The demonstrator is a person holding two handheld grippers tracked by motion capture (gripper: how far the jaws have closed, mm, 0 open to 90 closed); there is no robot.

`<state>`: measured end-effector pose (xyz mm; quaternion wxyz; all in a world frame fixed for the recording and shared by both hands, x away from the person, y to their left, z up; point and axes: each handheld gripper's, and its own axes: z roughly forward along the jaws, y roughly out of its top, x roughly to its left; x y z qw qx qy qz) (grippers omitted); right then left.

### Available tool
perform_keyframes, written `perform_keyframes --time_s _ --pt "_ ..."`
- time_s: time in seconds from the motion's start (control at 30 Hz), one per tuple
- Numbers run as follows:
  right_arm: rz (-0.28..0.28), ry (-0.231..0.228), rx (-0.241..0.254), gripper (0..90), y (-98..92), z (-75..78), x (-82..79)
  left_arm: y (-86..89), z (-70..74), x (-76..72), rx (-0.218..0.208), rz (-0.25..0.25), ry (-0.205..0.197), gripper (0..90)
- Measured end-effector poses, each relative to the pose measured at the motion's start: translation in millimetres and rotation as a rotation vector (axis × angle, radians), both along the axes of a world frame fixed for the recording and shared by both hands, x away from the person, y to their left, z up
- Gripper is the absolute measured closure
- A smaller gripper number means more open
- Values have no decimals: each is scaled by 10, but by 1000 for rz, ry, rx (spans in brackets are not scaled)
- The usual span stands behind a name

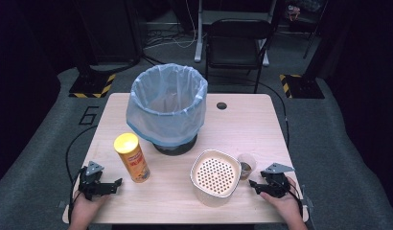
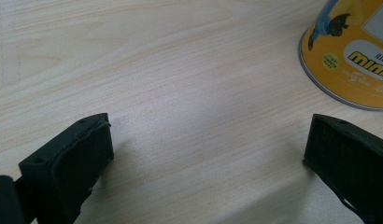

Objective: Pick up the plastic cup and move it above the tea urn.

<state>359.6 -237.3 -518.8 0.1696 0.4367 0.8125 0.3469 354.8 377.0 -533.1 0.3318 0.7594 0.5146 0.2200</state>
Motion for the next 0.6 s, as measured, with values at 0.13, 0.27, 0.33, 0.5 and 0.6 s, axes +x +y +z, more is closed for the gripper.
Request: perform_keyframes --time_s 0.13,0.27,0.33,0.5,0.6 --pt "18 14 10 384 15 42 -16 0 1 0 0 0 1 10" --pt "21 0 2 370 27 76 -44 0 0 0 0 0 0 10" --pt "31 -2 -8 365 16 89 -54 -1 1 0 0 1 1 10" --pt "36 -39 7 317 41 146 -89 0 1 0 0 0 1 10" --pt "42 -55 -1 288 56 172 -93 0 0 0 0 0 0 10"
